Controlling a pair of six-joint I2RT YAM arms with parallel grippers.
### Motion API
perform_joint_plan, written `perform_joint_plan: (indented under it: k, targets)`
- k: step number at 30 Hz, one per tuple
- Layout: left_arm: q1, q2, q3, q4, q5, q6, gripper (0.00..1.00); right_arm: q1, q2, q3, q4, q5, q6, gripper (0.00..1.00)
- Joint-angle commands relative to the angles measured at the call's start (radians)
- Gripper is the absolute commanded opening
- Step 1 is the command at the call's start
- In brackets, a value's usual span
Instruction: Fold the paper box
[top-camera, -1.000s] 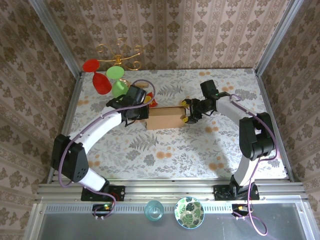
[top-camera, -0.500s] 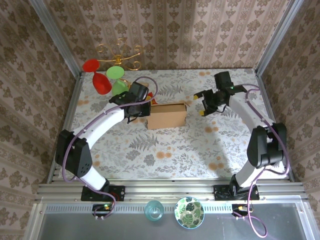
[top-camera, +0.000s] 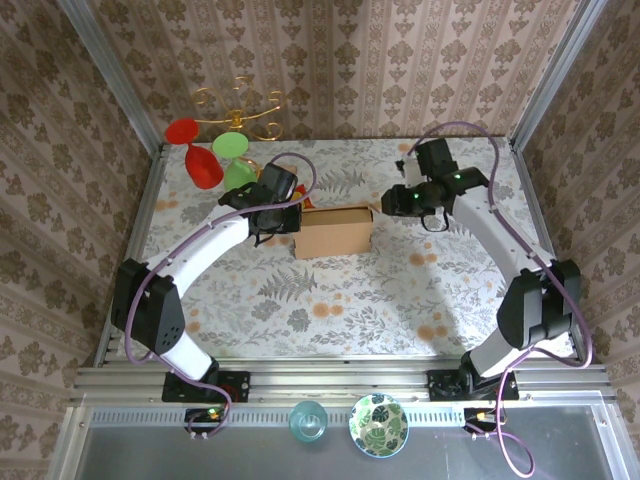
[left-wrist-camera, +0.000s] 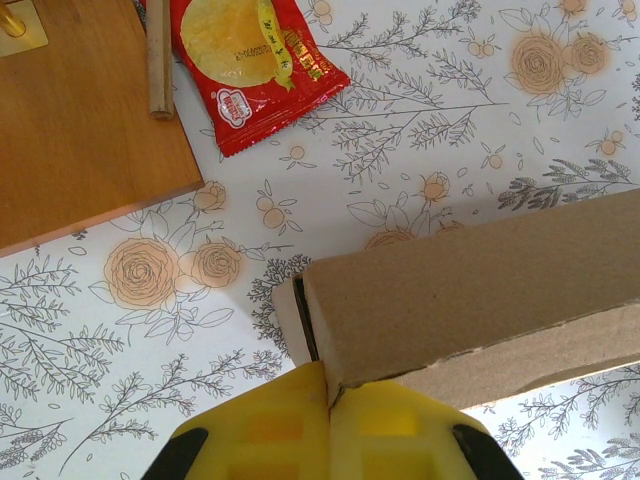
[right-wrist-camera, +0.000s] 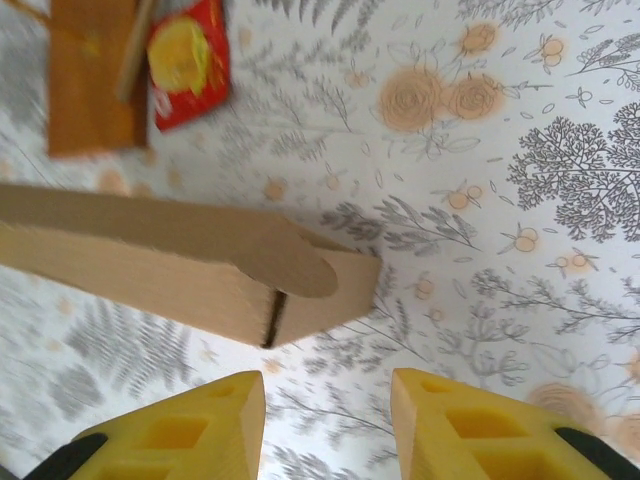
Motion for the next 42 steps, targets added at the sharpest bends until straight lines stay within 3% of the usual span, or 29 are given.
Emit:
perform_joint_plan:
  k: [1, 10, 20, 42]
  targets:
    - [-0.011, 0.068, -0.028, -0.142, 0.018, 0.025, 0.00, 0.034, 0.016, 0.027, -0.081, 0.091, -0.226, 0.40]
    - [-0.011, 0.075, -0.010, -0.150, 0.019, 0.037, 0.00, 0.078, 0.105, 0.092, -0.092, 0.202, -0.275, 0.42]
    - [-0.010, 0.077, -0.002, -0.155, 0.017, 0.041, 0.00, 0.100, 0.163, 0.162, -0.079, 0.179, -0.292, 0.42]
    - [-0.009, 0.070, -0.006, -0.157, 0.017, 0.042, 0.00, 0.123, 0.207, 0.216, -0.062, 0.221, -0.276, 0.17]
